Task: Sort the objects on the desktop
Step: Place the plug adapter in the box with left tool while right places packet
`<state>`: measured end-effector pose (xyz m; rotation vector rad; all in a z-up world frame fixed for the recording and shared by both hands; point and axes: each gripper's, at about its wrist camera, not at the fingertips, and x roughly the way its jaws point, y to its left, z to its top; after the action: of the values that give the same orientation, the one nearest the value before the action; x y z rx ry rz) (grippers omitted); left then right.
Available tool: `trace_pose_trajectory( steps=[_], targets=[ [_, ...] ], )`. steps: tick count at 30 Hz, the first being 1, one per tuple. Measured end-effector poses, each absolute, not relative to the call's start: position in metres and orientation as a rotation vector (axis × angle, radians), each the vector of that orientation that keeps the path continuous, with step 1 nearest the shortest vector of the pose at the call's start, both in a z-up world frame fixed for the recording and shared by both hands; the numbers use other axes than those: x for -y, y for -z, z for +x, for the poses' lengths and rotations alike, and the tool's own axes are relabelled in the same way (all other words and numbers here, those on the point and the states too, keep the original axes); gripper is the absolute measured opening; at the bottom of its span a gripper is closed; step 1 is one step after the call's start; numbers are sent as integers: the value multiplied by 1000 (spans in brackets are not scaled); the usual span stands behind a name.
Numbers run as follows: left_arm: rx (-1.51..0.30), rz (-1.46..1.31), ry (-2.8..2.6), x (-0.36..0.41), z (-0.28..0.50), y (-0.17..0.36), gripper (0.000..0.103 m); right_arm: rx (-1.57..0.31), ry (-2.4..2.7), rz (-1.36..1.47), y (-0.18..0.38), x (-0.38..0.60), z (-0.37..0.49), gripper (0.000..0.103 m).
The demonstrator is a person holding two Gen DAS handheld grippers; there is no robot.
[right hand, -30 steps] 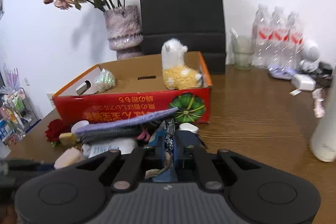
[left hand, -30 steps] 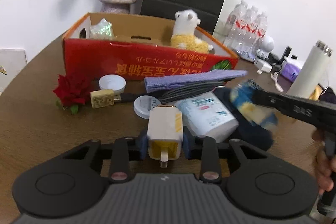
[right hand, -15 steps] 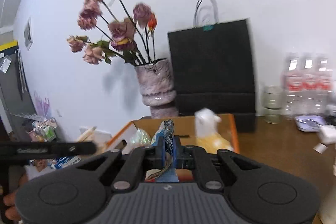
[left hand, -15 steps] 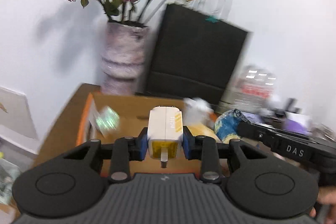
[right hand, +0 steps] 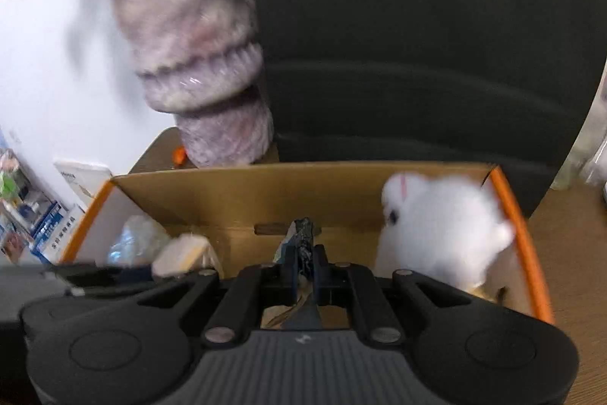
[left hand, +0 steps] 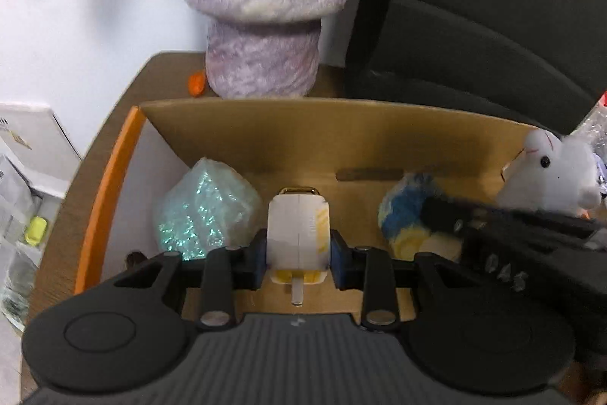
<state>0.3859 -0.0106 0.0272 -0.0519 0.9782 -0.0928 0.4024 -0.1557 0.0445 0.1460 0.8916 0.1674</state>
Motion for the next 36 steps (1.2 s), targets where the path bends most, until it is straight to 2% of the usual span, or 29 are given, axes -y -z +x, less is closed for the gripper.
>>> trace_pose_trajectory(
  steps=[4,6,8,10,11,13,15,16,17,21,23,31,36],
  targets=[
    [-976,-82,124,4,383,-37,41,-959,-146,132,-31,158,410,17],
    [-964,-92,142,0,381,-52,44,-962,-143,148,-35,163,405,28],
    [-927,-93,162,-5,371,-69,55,-952,-146,161,-49,166,403,37],
    [-919,-73,163,-7,365,-85,65,-929,-159,163,-70,170,397,42],
    [-923,-70,148,-9,361,-91,68,-916,-167,165,-81,173,393,47],
    [-931,-73,119,-15,350,-107,73,-908,-181,158,-103,176,381,50],
    [-928,-77,108,-21,332,-124,87,-901,-185,135,-123,180,367,57],
    [-921,-76,100,-23,325,-129,98,-899,-184,117,-131,181,360,61],
    [-914,-68,87,-27,315,-134,101,-900,-184,89,-139,182,351,68],
    [-991,-73,26,-46,286,-137,101,-883,-130,7,-154,195,323,75],
    [-1012,-101,19,-57,269,-137,101,-884,-108,12,-157,210,309,75],
    [-952,-112,18,-62,213,-132,102,-864,-178,75,-148,224,253,77],
    [-895,-122,116,-52,168,-97,103,-823,-240,84,-118,219,208,78]
  ],
)
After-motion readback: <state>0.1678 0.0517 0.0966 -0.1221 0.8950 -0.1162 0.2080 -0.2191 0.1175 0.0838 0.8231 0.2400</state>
